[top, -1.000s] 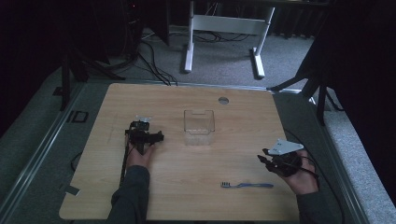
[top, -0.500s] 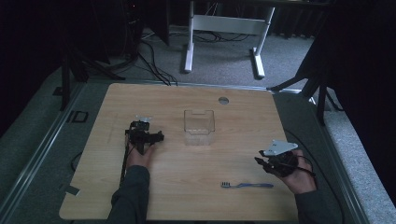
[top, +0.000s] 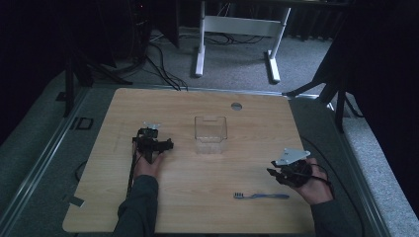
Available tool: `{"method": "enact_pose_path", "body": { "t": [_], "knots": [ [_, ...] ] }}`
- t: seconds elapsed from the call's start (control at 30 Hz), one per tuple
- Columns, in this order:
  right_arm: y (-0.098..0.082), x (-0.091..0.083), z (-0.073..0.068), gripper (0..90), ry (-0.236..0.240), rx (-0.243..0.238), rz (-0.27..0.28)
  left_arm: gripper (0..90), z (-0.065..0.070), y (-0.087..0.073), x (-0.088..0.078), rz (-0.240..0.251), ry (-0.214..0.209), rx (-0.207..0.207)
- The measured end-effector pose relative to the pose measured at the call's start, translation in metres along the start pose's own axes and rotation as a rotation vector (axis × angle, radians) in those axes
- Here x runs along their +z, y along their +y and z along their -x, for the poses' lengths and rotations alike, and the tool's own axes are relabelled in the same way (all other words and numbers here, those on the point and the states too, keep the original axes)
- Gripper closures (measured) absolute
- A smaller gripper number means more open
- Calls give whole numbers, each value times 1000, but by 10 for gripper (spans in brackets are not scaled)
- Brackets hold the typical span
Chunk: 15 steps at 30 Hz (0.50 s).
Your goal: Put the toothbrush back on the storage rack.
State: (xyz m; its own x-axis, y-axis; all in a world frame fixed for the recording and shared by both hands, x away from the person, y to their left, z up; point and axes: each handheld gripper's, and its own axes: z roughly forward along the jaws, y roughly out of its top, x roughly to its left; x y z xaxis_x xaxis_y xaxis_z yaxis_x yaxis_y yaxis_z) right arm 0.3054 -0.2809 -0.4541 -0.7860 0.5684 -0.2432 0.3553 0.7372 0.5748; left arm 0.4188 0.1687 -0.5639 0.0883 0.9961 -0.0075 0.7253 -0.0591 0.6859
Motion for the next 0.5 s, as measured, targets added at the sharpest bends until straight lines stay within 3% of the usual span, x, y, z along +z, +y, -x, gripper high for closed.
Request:
{"method": "enact_pose_path", "body": {
  "t": [0.5],
  "knots": [
    [7, 2, -2, 657, 30, -32, -25, 24, 0, 0, 0, 0, 0, 0]
  ]
}}
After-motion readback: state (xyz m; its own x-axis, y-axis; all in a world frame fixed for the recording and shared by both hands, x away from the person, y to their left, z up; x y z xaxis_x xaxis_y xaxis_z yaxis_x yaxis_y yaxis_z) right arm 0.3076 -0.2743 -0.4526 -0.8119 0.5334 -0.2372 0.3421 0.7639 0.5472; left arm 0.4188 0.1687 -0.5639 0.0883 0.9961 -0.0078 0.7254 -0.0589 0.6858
